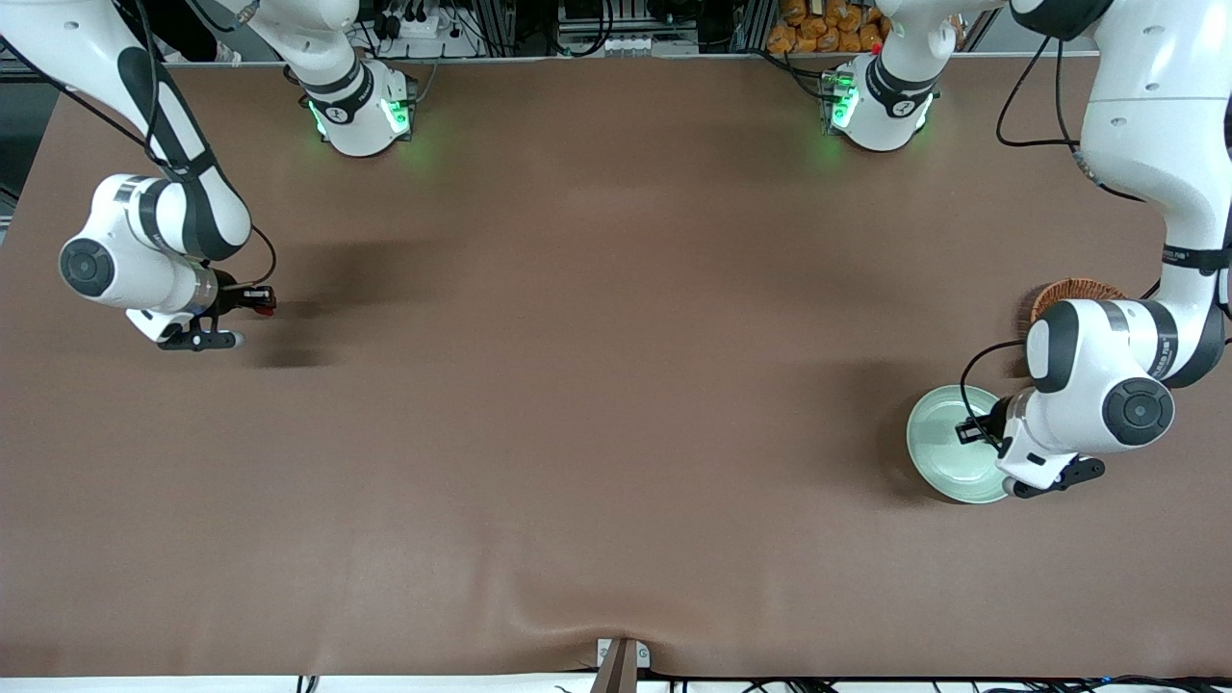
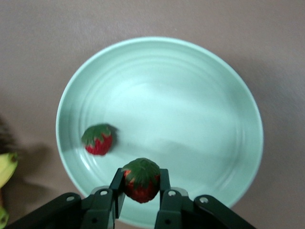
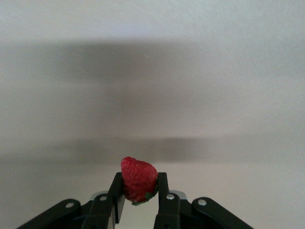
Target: Collect all strawberries into plate
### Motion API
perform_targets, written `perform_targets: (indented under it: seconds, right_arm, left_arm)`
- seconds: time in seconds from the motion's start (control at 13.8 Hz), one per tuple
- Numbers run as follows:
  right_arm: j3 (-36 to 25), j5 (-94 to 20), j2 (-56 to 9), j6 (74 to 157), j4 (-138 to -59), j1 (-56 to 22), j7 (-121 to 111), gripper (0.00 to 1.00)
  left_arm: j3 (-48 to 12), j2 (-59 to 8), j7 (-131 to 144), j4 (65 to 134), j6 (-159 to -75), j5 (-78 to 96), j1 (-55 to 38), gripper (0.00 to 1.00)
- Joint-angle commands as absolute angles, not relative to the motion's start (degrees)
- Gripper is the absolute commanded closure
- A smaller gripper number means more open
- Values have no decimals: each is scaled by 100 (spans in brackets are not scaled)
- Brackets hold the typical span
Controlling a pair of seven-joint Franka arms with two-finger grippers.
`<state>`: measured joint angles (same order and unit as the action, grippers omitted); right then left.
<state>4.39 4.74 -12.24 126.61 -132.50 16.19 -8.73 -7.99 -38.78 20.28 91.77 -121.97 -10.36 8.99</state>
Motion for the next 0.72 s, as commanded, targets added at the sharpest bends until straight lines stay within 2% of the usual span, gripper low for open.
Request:
perform_targets:
  seconds: [0.0, 0.07, 0.14, 0.22, 0.65]
  right_arm:
    - [422, 36, -1107, 11789, -12641, 1240, -642, 100]
    - [431, 9, -1116, 11595, -12491, 1091, -398, 100]
    - [431, 0, -1116, 11488, -12385, 881, -82, 100]
    - [431, -70, -1116, 11453, -12332, 653, 269, 100]
    - [422, -728, -1195, 10890, -11559, -736, 2597, 100]
  left_arm:
    - [-861, -3999, 2004, 9132, -12418, -1213, 923, 100]
    - [-861, -4025, 2004, 9123, -12454, -1204, 923, 93]
    - [-861, -4034, 2004, 9123, -12463, -1204, 932, 35]
    - [-861, -4025, 1926, 9140, -12463, -1213, 932, 0]
    - [-923, -3719, 1863, 9202, -12332, -1213, 879, 0]
